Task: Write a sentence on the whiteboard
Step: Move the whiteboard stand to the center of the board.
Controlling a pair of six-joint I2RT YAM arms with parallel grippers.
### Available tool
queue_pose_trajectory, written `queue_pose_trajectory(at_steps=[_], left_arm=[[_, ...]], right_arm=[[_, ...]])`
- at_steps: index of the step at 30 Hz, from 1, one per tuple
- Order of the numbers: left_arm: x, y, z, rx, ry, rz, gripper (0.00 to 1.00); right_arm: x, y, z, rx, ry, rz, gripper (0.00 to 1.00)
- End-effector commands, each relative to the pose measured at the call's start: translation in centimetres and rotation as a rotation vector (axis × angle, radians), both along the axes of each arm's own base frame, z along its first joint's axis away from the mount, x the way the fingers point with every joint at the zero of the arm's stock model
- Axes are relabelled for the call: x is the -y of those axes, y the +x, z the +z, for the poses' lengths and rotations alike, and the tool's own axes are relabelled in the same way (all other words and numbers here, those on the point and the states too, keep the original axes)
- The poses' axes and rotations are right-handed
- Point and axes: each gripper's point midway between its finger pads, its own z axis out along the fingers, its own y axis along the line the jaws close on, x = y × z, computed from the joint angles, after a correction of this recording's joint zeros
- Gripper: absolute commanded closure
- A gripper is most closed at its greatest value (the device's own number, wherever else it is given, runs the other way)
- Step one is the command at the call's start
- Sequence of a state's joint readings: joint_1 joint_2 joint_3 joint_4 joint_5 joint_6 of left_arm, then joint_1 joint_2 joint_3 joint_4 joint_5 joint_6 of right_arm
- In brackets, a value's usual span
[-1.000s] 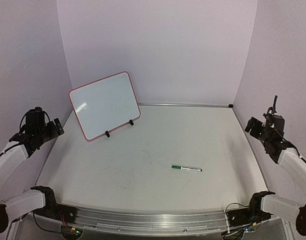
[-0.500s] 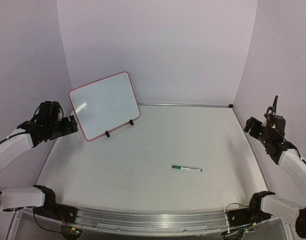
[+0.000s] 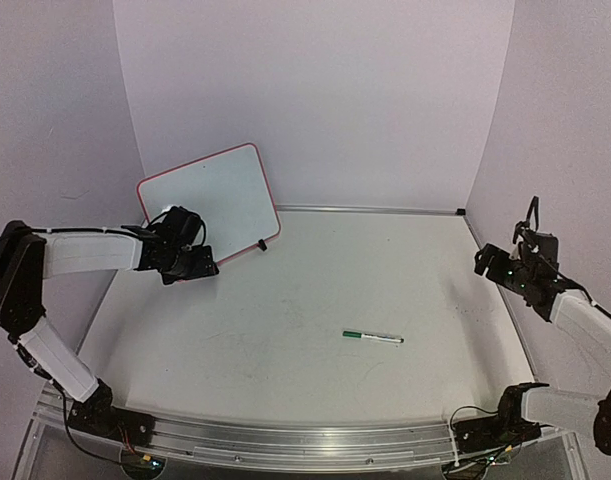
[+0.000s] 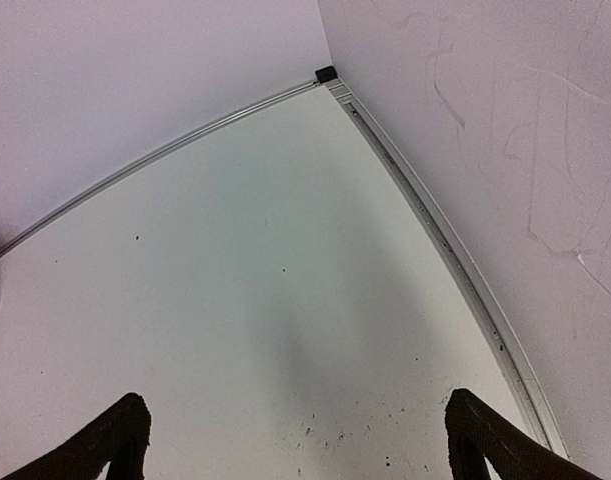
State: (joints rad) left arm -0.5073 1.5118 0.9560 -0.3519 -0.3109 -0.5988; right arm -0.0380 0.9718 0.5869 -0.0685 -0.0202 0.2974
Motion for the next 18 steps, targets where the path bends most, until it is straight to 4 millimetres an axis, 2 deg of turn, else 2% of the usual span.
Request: queue_pose_trajectory(at_steps=[1, 6, 12, 18], left_arm=[[2.8, 3.9, 0.2, 0.056, -0.078, 0.039, 0.21], [4.3, 6.5, -3.0, 0.022, -0.053, 0.068, 0.32], [3.4, 7.8, -5.2, 0.028, 0.002, 0.157, 0.42], [3.6, 8.7, -6.9, 0.016, 0.032, 0.162, 0.51]], right_arm=[[-0.9, 1.0, 1.6, 0.039, 0.029, 0.041, 0.02], [-1.4, 1.3, 1.0, 0.028, 0.045, 0.065, 0.02], [-1.7, 1.5, 1.0, 0.023, 0.046, 0.085, 0.02], [-1.9, 1.6, 0.8, 0.019, 0.040, 0.098, 0.02]])
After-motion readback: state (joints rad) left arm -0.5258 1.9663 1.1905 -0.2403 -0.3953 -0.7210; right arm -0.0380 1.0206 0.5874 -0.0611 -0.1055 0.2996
